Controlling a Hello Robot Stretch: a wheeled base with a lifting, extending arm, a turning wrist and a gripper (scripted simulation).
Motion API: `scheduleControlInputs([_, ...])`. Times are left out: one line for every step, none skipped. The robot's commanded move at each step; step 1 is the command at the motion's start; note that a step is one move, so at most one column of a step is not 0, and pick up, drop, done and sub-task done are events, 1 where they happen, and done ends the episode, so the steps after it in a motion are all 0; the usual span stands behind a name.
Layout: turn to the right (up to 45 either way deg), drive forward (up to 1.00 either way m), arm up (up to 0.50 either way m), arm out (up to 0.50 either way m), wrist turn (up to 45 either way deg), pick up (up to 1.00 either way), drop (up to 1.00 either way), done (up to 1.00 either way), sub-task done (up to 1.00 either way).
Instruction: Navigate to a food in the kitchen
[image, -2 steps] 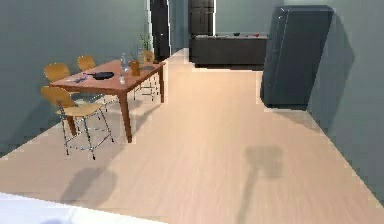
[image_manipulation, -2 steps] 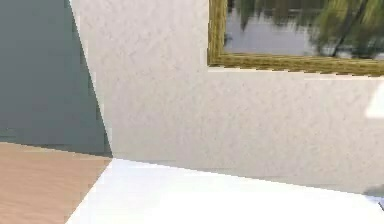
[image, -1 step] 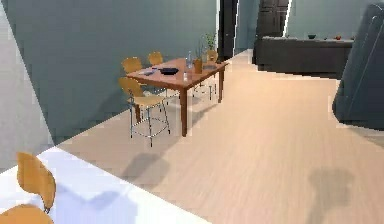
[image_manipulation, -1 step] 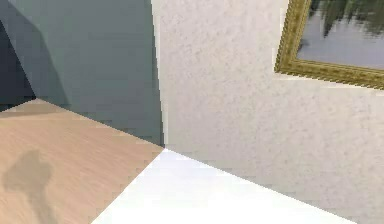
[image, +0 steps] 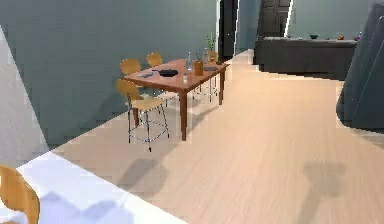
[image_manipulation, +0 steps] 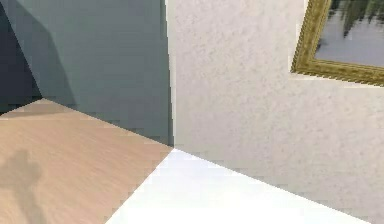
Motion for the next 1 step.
scheduleControlInputs([-9.0,0.0,0.0,0.0,0.0,0.0,0.0,0.0,0.0])
